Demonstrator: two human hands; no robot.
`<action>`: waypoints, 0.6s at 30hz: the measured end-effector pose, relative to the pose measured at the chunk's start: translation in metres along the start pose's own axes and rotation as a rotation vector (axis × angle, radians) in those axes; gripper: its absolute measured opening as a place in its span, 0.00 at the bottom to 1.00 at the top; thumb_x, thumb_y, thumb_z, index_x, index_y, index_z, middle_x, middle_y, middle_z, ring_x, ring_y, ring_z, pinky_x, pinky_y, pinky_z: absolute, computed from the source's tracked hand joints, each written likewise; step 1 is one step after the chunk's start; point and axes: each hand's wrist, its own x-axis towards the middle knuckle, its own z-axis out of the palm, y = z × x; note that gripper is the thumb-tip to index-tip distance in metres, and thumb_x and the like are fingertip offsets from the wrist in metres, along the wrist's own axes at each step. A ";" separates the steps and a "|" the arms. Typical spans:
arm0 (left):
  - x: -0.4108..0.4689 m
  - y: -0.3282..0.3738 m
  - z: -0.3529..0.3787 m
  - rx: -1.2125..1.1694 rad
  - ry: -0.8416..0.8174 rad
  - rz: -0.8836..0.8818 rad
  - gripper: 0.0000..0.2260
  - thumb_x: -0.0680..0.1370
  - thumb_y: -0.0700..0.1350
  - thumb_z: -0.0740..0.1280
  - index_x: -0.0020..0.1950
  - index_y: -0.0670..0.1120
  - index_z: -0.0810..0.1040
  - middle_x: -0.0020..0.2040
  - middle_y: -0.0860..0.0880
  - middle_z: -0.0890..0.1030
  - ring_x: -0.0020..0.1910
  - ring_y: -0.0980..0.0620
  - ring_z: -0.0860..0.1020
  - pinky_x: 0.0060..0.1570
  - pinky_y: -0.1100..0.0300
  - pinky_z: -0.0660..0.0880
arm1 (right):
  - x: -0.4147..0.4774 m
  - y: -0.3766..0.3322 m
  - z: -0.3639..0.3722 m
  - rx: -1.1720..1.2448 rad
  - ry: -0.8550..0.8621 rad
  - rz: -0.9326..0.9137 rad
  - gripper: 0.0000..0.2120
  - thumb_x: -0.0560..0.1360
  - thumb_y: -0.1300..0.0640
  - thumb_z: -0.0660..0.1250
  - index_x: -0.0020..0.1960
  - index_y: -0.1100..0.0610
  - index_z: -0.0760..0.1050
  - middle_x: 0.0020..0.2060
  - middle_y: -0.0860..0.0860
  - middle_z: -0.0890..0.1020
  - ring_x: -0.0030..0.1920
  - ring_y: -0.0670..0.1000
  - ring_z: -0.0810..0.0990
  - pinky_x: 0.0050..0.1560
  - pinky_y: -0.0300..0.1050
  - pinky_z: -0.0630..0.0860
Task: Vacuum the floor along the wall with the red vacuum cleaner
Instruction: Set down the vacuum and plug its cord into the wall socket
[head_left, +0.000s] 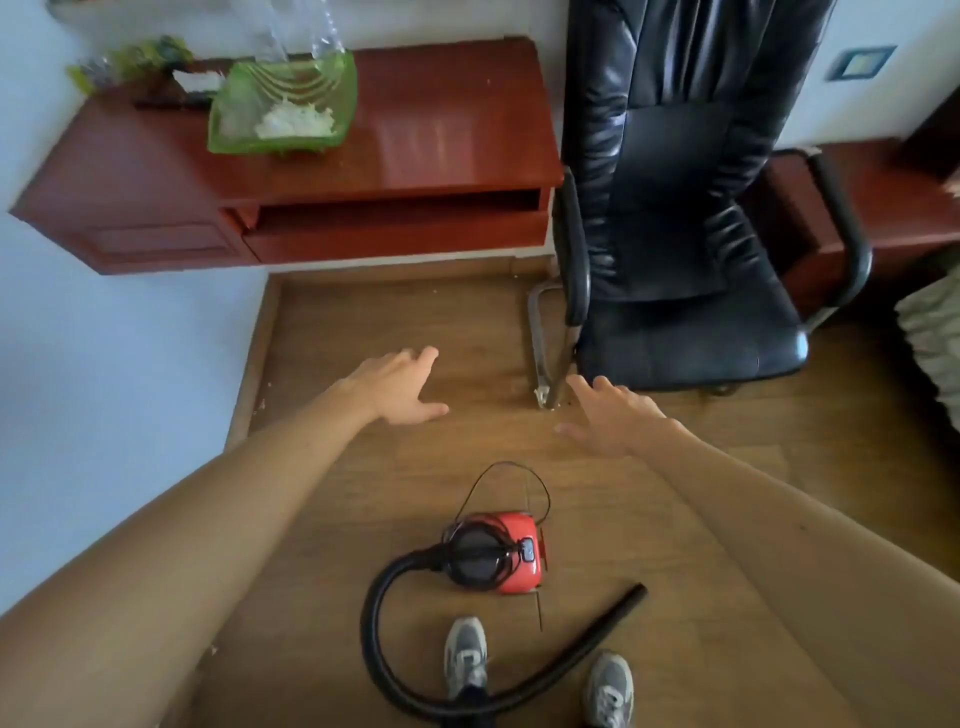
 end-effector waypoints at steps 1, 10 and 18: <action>0.006 -0.001 0.023 -0.020 -0.037 0.003 0.36 0.77 0.64 0.64 0.75 0.45 0.57 0.66 0.42 0.73 0.60 0.42 0.76 0.56 0.46 0.76 | 0.005 -0.002 0.022 0.022 -0.038 0.017 0.37 0.77 0.35 0.62 0.78 0.52 0.53 0.70 0.58 0.68 0.67 0.63 0.72 0.61 0.60 0.73; 0.036 -0.005 0.240 -0.223 -0.367 -0.007 0.37 0.78 0.60 0.66 0.78 0.45 0.52 0.70 0.37 0.68 0.67 0.39 0.71 0.62 0.46 0.71 | 0.031 -0.008 0.223 0.169 -0.313 0.103 0.36 0.78 0.37 0.62 0.78 0.51 0.54 0.70 0.57 0.69 0.68 0.62 0.72 0.63 0.57 0.72; 0.047 -0.013 0.381 -0.174 -0.529 0.033 0.35 0.76 0.65 0.64 0.74 0.49 0.55 0.63 0.41 0.72 0.60 0.39 0.75 0.56 0.44 0.74 | 0.052 -0.024 0.363 0.238 -0.463 0.107 0.38 0.79 0.37 0.59 0.80 0.51 0.47 0.71 0.57 0.67 0.69 0.62 0.71 0.63 0.56 0.71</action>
